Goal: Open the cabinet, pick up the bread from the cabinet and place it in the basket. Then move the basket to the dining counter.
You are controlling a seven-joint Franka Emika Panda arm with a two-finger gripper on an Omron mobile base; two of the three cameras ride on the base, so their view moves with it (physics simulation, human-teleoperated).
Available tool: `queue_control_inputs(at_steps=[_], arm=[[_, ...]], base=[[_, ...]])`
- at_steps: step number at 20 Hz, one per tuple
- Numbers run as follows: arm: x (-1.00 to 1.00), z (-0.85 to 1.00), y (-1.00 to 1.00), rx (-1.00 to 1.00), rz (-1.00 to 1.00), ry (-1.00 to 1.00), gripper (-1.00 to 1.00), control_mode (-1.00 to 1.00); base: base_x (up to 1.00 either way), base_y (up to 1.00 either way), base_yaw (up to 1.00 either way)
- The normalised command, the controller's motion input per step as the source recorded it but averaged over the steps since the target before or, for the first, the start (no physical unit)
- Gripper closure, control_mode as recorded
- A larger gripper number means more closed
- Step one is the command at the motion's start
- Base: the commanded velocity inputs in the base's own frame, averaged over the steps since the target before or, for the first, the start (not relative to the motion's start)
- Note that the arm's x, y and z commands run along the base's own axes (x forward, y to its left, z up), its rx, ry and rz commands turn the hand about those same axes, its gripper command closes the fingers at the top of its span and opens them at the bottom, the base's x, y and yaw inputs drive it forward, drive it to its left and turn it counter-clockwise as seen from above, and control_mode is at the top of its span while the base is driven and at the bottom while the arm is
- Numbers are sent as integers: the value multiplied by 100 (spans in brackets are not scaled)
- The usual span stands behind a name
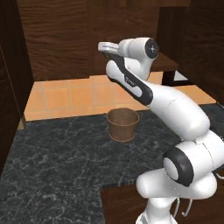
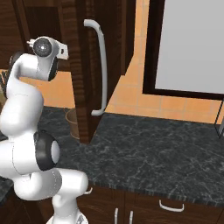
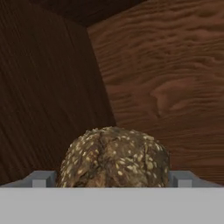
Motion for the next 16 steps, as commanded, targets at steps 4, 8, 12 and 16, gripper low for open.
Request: queue_control_inputs(at_steps=[4, 8, 12, 16], arm=[[-100, 12, 0, -1, 0, 5, 100, -100], [-100, -45, 0, -14, 0, -1, 100, -100], [-100, -74, 0, -13, -2, 29, 100, -100], [-86, -91, -2, -19, -6, 40, 100, -100]], base=[[0, 0, 0], [0, 0, 0], [0, 0, 0], [0, 0, 0]])
